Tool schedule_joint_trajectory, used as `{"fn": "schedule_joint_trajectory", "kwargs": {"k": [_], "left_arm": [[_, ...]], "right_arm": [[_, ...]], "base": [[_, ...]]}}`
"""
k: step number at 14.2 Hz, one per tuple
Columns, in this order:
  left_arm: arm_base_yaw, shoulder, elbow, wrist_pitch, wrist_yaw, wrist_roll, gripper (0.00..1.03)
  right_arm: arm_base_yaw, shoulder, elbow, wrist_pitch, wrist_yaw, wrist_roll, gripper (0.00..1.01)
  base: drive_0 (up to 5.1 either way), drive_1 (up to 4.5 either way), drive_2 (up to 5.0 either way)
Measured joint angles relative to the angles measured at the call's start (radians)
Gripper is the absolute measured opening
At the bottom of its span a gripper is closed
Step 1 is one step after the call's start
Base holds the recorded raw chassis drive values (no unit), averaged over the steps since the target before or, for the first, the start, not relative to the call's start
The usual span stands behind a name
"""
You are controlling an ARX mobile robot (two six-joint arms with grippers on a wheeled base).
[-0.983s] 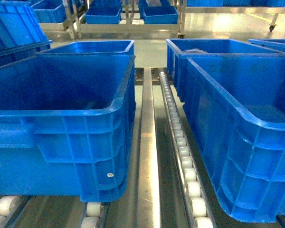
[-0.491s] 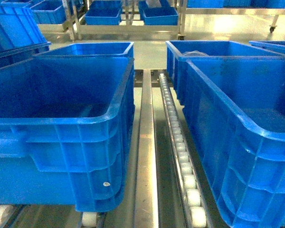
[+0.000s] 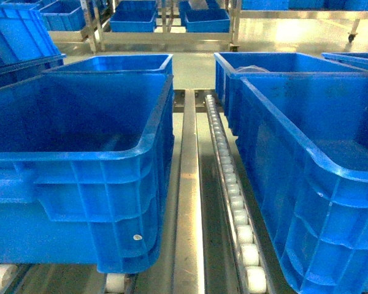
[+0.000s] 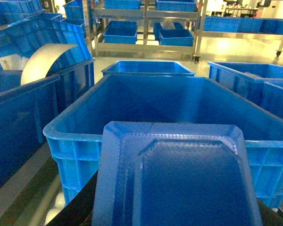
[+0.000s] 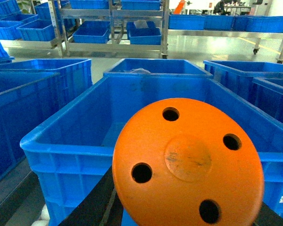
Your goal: Sort blue parts and orange caps into right shelf containers
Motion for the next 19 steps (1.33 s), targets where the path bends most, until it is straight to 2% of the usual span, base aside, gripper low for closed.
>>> {"fn": "schedule_joint_trajectory", "kwargs": {"k": [15, 16, 17, 18, 19], "left_arm": [[0.000, 0.000, 0.000, 0.000, 0.000, 0.000, 0.43], [-0.035, -0.002, 0.000, 0.058, -0.085, -0.011, 0.43], [-0.060, 0.007, 0.001, 0.102, -0.135, -0.025, 0.43], [-0.064, 0.058, 0.005, 0.150, -0.137, -0.029, 0.43], [-0.067, 0.156, 0.021, 0.239, -0.134, -0.030, 0.43]], "right_arm": [[0.000, 0.000, 0.000, 0.000, 0.000, 0.000, 0.43], [0.000, 0.000, 0.000, 0.000, 0.000, 0.000, 0.43], [0.003, -0.003, -0.002, 0.023, 0.011, -0.007, 0.43], [0.051, 0.004, -0.001, 0.188, 0.075, -0.032, 0.43], [0.098, 0.035, 0.010, 0.254, 0.081, -0.048, 0.43]], "base": [[0.0, 0.00, 0.0], [0.0, 0.00, 0.0], [0.0, 0.00, 0.0], [0.0, 0.00, 0.0], [0.0, 0.00, 0.0]]}}
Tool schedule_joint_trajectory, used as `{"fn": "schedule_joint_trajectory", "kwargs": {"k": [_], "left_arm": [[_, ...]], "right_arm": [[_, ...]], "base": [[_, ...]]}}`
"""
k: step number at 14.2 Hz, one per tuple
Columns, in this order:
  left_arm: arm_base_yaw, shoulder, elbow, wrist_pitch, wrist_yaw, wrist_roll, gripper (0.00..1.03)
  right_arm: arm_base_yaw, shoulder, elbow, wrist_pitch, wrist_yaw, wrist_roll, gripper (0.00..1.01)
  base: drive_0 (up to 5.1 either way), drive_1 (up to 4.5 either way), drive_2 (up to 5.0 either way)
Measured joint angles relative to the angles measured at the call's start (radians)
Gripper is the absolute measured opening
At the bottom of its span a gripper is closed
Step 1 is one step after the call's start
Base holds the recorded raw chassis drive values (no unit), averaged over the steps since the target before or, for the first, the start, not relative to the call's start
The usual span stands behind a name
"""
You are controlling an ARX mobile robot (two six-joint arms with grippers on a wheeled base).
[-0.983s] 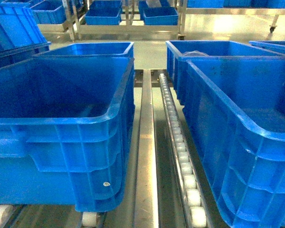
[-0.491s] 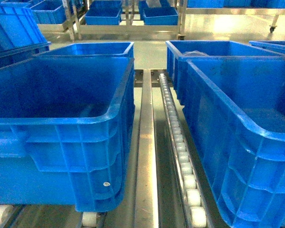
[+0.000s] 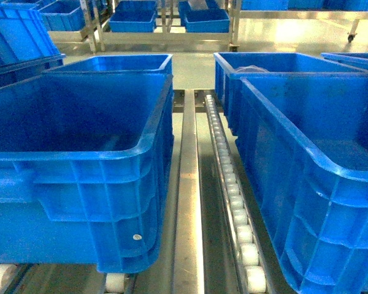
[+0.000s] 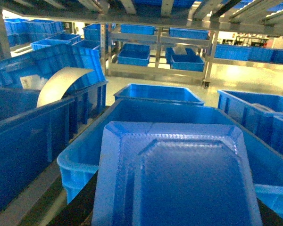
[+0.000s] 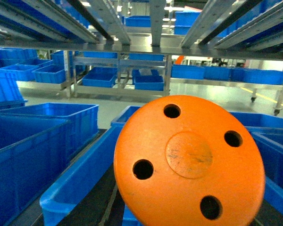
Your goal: Sort blue parts and orange caps into right shelf containers
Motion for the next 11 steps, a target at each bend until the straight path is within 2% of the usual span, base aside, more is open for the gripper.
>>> {"fn": "schedule_joint_trajectory", "kwargs": {"k": [2, 3, 4, 5, 6, 7, 8, 9, 11], "left_arm": [[0.000, 0.301, 0.112, 0.296, 0.036, 0.001, 0.43], [0.000, 0.488, 0.198, 0.454, 0.064, 0.001, 0.43], [0.002, 0.683, 0.300, 0.573, 0.081, -0.002, 0.43], [0.004, 0.867, 0.415, 0.613, 0.096, -0.023, 0.43], [0.004, 1.037, 0.513, 0.610, 0.094, -0.046, 0.43], [0.004, 1.173, 0.569, 0.605, 0.085, -0.054, 0.43], [0.004, 1.259, 0.587, 0.597, 0.090, -0.068, 0.43], [0.004, 1.292, 0.583, 0.599, 0.090, -0.069, 0.52], [0.004, 1.255, 0.567, 0.627, 0.095, -0.069, 0.77]], "right_arm": [[0.047, 0.294, 0.047, 0.228, -0.016, -0.016, 0.43], [0.052, 0.484, 0.118, 0.377, -0.042, -0.022, 0.43], [0.052, 0.693, 0.212, 0.514, -0.049, -0.024, 0.43], [0.051, 0.896, 0.305, 0.598, -0.049, -0.023, 0.43], [0.044, 1.072, 0.384, 0.628, -0.043, -0.019, 0.43], [0.036, 1.254, 0.454, 0.640, -0.007, -0.010, 0.43], [0.031, 1.373, 0.491, 0.661, 0.001, 0.006, 0.43], [0.024, 1.449, 0.507, 0.671, -0.002, 0.029, 0.50], [0.026, 1.458, 0.507, 0.690, 0.024, 0.032, 0.76]], "base": [[0.0, 0.00, 0.0], [0.0, 0.00, 0.0], [0.0, 0.00, 0.0], [0.0, 0.00, 0.0], [0.0, 0.00, 0.0], [0.0, 0.00, 0.0], [0.0, 0.00, 0.0], [0.0, 0.00, 0.0], [0.0, 0.00, 0.0]]}}
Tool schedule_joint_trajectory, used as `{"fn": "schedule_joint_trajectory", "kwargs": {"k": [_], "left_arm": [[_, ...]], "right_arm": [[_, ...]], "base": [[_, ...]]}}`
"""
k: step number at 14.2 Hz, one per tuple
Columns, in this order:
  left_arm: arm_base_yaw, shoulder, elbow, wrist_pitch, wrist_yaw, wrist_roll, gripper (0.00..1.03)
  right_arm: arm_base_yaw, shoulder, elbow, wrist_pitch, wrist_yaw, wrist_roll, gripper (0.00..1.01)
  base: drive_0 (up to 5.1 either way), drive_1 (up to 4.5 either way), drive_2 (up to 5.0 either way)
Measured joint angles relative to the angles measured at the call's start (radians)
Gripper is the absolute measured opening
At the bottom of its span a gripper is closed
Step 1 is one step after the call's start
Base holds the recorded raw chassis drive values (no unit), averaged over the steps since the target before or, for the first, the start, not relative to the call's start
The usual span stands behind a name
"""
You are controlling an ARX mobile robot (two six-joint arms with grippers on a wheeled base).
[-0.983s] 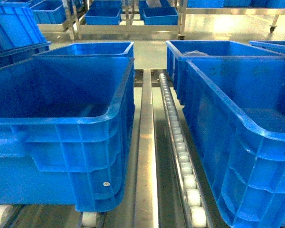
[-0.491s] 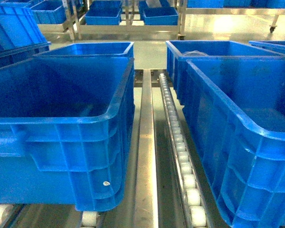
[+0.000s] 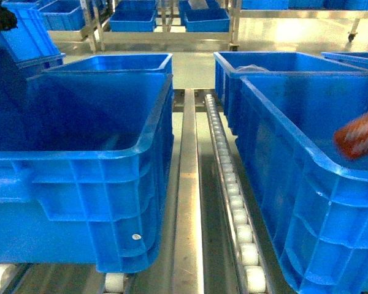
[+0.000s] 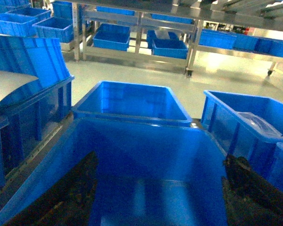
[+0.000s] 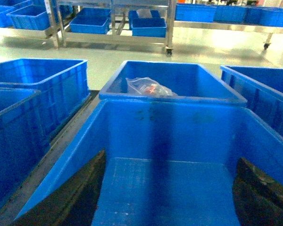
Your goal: Sort blue parts and orange caps into right shelf containers
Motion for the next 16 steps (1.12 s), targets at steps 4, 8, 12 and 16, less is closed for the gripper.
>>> {"fn": "schedule_joint_trajectory", "kwargs": {"k": [4, 8, 12, 16], "left_arm": [[0.000, -0.045, -0.057, -0.018, -0.017, 0.031, 0.86], [0.069, -0.236, -0.299, 0.017, 0.032, 0.080, 0.32], [0.063, -0.499, -0.481, -0.071, 0.039, 0.082, 0.02], [0.063, -0.634, -0.564, -0.096, 0.039, 0.082, 0.02]], "right_arm": [[-0.008, -0.046, -0.063, 0.050, 0.012, 0.001, 0.81], [-0.050, -0.249, -0.275, 0.046, -0.027, 0.002, 0.27], [-0.124, -0.479, -0.467, -0.017, -0.104, 0.006, 0.01], [-0.124, -0.714, -0.507, -0.189, -0.104, 0.006, 0.01]], "base": [[0.0, 0.00, 0.0], [0.0, 0.00, 0.0], [0.0, 0.00, 0.0], [0.0, 0.00, 0.0]]}}
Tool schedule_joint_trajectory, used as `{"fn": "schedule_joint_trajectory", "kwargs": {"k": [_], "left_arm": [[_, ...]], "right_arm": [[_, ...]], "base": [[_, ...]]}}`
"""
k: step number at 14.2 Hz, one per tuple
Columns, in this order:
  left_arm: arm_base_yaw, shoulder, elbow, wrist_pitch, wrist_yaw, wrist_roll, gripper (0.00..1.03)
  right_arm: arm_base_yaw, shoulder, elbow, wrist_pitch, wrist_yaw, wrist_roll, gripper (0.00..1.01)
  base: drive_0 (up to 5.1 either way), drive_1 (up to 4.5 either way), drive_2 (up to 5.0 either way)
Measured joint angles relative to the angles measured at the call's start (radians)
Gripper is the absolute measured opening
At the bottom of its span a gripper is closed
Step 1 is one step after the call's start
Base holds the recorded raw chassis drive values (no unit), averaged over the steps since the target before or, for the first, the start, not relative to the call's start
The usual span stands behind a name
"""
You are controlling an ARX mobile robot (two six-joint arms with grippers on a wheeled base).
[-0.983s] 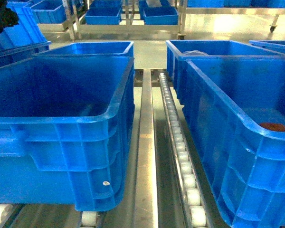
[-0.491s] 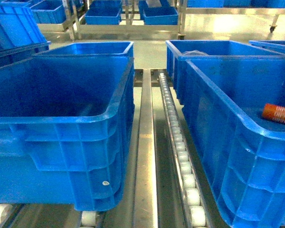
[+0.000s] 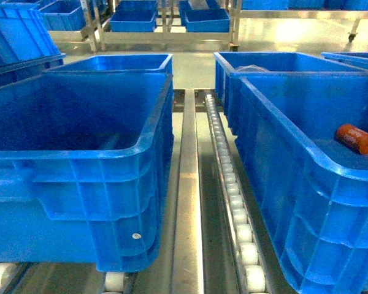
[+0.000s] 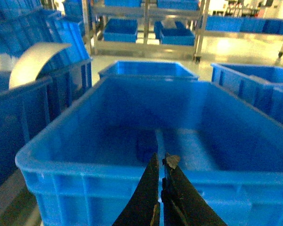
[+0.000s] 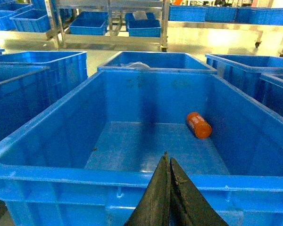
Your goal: Sort blue parts and orange caps into right shelf containers
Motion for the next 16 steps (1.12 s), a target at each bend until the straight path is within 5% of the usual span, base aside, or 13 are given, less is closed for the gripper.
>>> {"fn": "schedule_joint_trajectory", "kwargs": {"k": [9, 16], "left_arm": [[0.000, -0.416, -0.024, -0.397, 0.000, 0.002, 0.02], [0.000, -0.594, -0.024, -0.571, 0.000, 0.001, 0.02]], "right_arm": [[0.000, -0.426, -0.011, -0.389, 0.000, 0.000, 0.01], [0.000, -0.598, -0.011, -0.561, 0.000, 0.000, 0.01]], "base": [[0.0, 0.00, 0.0], [0.0, 0.00, 0.0]]}}
